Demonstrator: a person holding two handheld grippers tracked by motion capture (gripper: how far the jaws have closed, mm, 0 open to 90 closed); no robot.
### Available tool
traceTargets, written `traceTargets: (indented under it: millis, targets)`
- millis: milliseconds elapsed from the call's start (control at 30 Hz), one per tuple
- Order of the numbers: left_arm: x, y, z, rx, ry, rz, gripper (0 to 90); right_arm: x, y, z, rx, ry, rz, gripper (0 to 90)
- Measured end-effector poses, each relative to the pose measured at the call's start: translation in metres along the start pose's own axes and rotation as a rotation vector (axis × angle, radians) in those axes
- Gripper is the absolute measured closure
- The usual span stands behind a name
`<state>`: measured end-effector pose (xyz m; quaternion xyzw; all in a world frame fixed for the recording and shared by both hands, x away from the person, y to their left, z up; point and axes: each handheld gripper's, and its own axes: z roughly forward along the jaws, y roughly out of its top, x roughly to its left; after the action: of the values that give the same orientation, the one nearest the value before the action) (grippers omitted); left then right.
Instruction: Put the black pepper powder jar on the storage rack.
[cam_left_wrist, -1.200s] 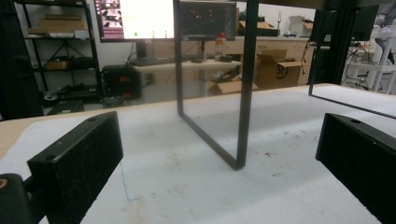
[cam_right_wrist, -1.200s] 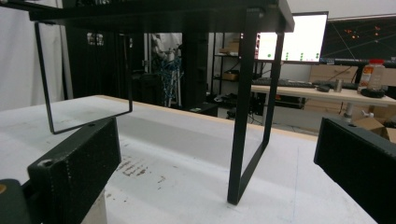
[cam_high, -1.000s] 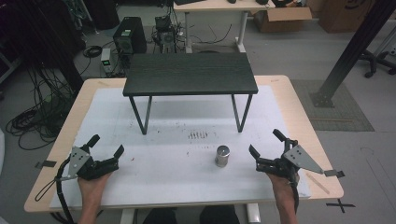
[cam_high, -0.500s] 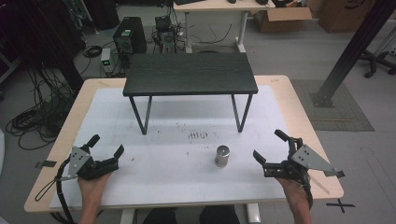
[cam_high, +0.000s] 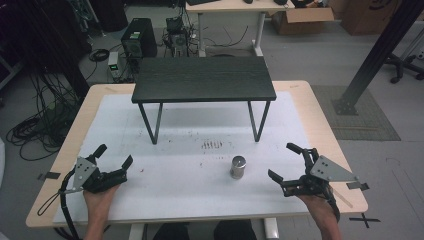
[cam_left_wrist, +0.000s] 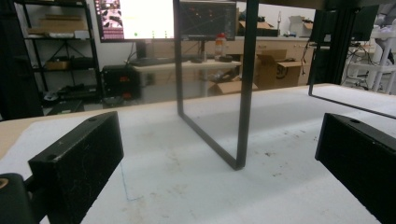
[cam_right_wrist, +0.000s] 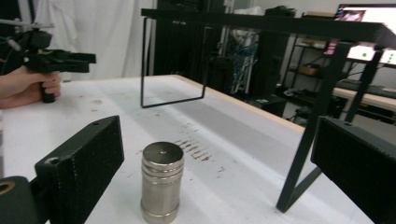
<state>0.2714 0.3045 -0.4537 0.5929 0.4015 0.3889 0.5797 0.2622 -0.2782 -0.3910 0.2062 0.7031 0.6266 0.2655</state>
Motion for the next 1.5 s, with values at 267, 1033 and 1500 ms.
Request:
traceTargets:
  millis: [267,1033,1500]
  targets:
    - [0.0,0.0,0.0,0.002,-0.001,-0.001,1.3,0.0,0.0,0.008,0.048,0.079,-0.02,2.9]
    - [0.0,0.0,0.0,0.001,0.0,-0.001,1.4,0.008,-0.006,0.034,0.134,0.18,-0.037,3.0]
    - [0.0,0.0,0.0,-0.002,0.0,0.001,1.4,0.015,-0.013,0.054,0.175,0.194,-0.03,3.2]
